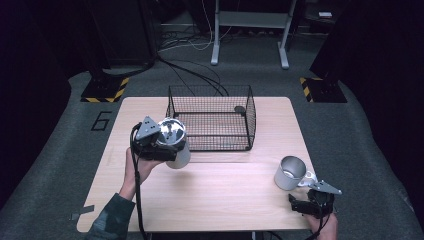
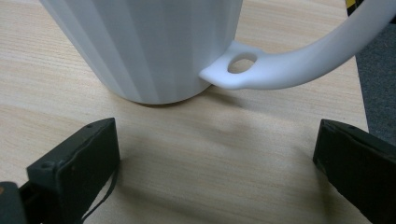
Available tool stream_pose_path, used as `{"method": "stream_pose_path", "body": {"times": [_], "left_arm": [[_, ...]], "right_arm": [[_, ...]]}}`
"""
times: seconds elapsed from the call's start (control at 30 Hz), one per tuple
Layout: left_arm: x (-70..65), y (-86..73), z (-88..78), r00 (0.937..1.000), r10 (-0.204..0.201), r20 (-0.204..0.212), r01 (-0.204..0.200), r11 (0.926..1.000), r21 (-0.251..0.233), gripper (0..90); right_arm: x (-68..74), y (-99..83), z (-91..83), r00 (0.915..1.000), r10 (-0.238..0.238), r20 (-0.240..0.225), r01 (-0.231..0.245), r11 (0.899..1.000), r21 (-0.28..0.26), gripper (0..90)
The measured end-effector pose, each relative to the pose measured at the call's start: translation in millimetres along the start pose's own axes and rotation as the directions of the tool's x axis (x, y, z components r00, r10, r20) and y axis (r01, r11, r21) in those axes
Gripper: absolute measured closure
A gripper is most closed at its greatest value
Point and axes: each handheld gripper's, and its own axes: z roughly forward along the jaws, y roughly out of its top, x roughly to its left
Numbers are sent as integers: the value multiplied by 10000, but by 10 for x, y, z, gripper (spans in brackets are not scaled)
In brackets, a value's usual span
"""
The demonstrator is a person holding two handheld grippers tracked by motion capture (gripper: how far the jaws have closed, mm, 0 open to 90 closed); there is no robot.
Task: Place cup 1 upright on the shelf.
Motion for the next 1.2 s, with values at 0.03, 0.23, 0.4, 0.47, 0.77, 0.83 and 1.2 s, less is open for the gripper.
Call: {"method": "stream_pose_path", "body": {"times": [0.03, 0.23, 0.4, 0.47, 0.77, 0.83, 1.2], "left_arm": [[-2, 31, 1, 10000, 12, -40, -13, 9999, -107, 38], [2, 126, -4, 9999, 32, 103, -29, 9997, -232, 38], [-20, 243, 0, 9996, 256, 101, -254, 9994, -245, 38], [-14, 275, 4, 9996, 224, 195, -219, 9993, -287, 38], [13, 421, 39, 9992, 374, 122, -371, 9990, -255, 38], [17, 455, 47, 9989, 462, 86, -459, 9986, -251, 38], [30, 600, 80, 9983, 568, 131, -563, 9977, -373, 38]], "right_arm": [[-1, 1, 0, 10000, 2, 1, -2, 10000, 13, 0], [-1, 1, 0, 10000, 74, 41, -74, 10000, 8, 0], [-4, 2, 0, 9999, 109, 54, -109, 9999, -10, 0], [-4, 1, 0, 9999, 111, 56, -111, 9999, -11, 0], [-17, 3, 0, 10000, 49, 34, -49, 10000, 9, 3], [-18, 6, 1, 10000, 51, 28, -51, 10000, 21, 3], [-28, 16, 8, 10000, -45, -70, 46, 10000, 66, 2]]}}
